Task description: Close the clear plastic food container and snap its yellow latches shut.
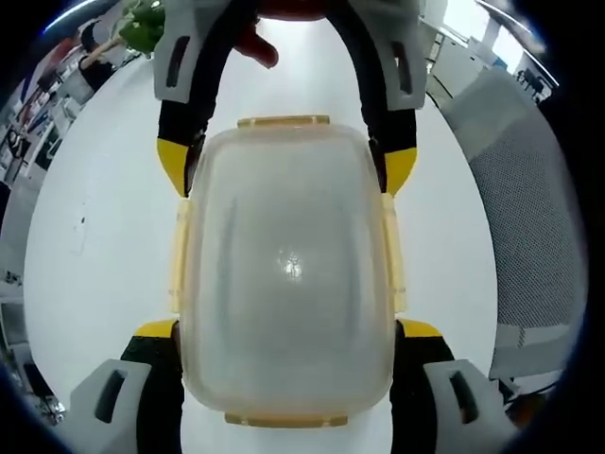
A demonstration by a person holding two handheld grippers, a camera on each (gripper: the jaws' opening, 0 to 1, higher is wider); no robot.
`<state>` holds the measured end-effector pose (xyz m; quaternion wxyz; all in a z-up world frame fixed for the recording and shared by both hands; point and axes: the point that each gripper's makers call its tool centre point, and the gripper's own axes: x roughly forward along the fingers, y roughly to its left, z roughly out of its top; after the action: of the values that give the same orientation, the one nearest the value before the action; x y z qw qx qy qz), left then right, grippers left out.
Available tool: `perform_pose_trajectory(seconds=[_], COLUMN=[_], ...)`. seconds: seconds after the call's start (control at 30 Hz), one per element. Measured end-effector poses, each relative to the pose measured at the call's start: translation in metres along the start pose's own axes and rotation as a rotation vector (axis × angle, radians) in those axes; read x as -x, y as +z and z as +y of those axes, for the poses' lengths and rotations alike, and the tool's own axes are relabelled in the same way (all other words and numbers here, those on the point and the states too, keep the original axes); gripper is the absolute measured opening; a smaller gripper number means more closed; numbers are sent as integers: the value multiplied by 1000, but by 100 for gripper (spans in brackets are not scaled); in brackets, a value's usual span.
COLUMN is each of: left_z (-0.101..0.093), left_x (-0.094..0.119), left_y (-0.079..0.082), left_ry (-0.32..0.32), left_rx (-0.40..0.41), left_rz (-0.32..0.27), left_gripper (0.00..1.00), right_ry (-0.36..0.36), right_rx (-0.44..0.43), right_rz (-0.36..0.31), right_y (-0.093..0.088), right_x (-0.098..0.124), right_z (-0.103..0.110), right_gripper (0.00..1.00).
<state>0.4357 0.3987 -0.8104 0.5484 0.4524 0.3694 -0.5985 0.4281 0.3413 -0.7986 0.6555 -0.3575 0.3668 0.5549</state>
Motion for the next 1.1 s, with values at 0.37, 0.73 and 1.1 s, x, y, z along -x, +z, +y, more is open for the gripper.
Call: perform_pose_trajectory(seconds=[0.37,0.73,1.1], left_z=[6,13,18], left_x=[13,30,39], left_y=[17,29,34], left_ry=[19,112,200], left_rx=[188,361,390], left_rz=[-291,-584,-678], left_gripper=[98,99,87], right_ry=[-37,-112,-282], right_rx=[-123,-296,-428], right_rz=[-206,-484,-626], right_y=[11,26,27], right_x=[7,21,42], right_z=[-2,-3,-20], right_gripper=[84,83,78])
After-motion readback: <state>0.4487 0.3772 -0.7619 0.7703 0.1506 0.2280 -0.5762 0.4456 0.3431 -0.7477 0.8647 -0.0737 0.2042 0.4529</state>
